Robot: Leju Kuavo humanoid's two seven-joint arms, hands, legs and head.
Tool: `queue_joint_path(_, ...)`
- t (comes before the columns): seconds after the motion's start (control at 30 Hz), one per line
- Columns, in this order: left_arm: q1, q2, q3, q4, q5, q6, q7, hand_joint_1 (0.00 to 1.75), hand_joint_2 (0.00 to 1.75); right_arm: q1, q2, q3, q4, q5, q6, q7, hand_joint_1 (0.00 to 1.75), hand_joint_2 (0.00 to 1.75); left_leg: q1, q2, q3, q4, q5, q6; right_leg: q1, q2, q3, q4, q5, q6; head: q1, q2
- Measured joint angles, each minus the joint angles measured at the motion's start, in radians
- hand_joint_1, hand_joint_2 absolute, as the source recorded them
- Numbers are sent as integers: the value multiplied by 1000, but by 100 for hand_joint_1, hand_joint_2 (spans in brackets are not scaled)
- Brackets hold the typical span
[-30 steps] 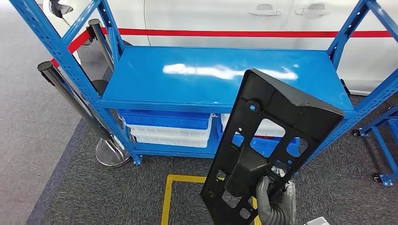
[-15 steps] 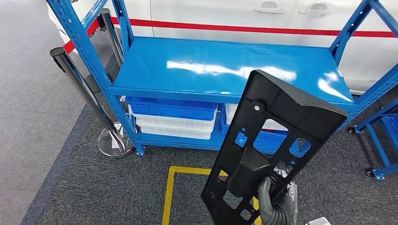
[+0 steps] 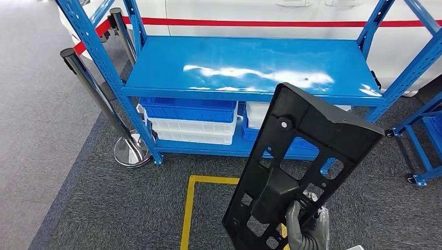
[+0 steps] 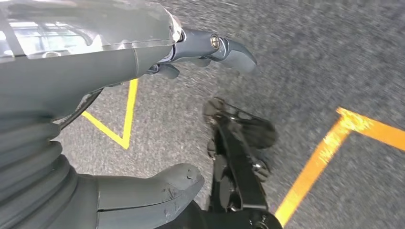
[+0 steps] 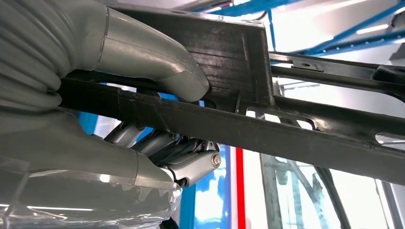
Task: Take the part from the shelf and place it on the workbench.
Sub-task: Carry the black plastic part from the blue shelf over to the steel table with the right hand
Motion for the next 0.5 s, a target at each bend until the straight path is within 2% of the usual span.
queue_joint_path(0.03,0,0,0,0,1,2,3,0,175,3,-1,0,0,0,5,-3,175,175,1,0,31,-25,28,-1,0,0,-16,7,7,2,0,0)
queue_joint_path(0.07,0,0,0,0,2,4,6,0,175,5,-1,0,0,1,9,-6,175,175,2,0,77,-81,57,0,-1,-1,-31,14,14,5,0,0)
queue_joint_path(0.1,-2,0,0,0,2,5,9,0,175,8,-2,0,0,2,13,-8,175,175,2,0,132,-158,66,2,0,0,-44,22,20,9,0,0)
queue_joint_path(0.13,-3,0,0,0,2,6,11,0,175,11,-2,0,0,3,17,-11,175,175,0,-1,176,-226,65,6,1,0,-52,28,27,14,0,0)
queue_joint_path(0.17,-4,0,1,0,2,7,13,0,175,14,-3,0,0,4,21,-15,175,175,-2,-2,204,-274,56,11,2,-1,-56,32,33,20,1,0)
queue_joint_path(0.2,-5,-1,1,0,3,8,16,0,175,17,-3,1,1,5,25,-21,175,175,-5,-3,215,-299,47,17,2,-1,-57,32,40,27,0,0)
queue_joint_path(0.27,-4,-4,3,0,4,8,20,0,175,23,-4,2,1,6,31,-33,175,175,-4,-2,203,-304,63,31,0,0,-60,31,52,39,-1,0)
queue_joint_path(0.3,-5,-6,4,0,5,8,22,0,175,26,-5,2,2,7,33,-37,175,175,-3,0,193,-305,74,40,-1,2,-67,37,41,45,-1,0)
queue_joint_path(0.33,-5,-8,5,0,6,8,23,0,175,29,-7,2,2,7,35,-40,175,175,-1,3,180,-307,87,47,-2,5,-78,61,7,50,1,0)
queue_joint_path(0.37,-6,-9,6,0,6,8,24,0,175,31,-8,2,3,7,37,-43,175,175,0,6,165,-308,99,53,-4,7,-92,104,-45,54,2,0)
queue_joint_path(0.4,-6,-9,7,0,8,8,25,0,175,34,-9,2,4,6,41,-48,175,175,-1,7,149,-307,111,56,-4,8,-107,162,-100,57,4,0)
queue_joint_path(0.43,-6,-10,7,0,11,8,26,0,175,37,-10,2,5,6,46,-55,175,175,-1,8,134,-306,123,57,-5,8,-120,226,-143,60,4,0)
queue_joint_path(0.47,-6,-10,8,0,13,8,27,0,175,39,-11,2,7,5,51,-62,175,175,-2,9,119,-304,135,57,-6,8,-125,278,-160,62,4,0)
queue_joint_path(0.5,-6,-10,9,0,16,8,27,0,175,41,-12,2,7,5,54,-68,175,175,-3,10,103,-301,145,56,-7,8,-118,306,-151,63,4,0)
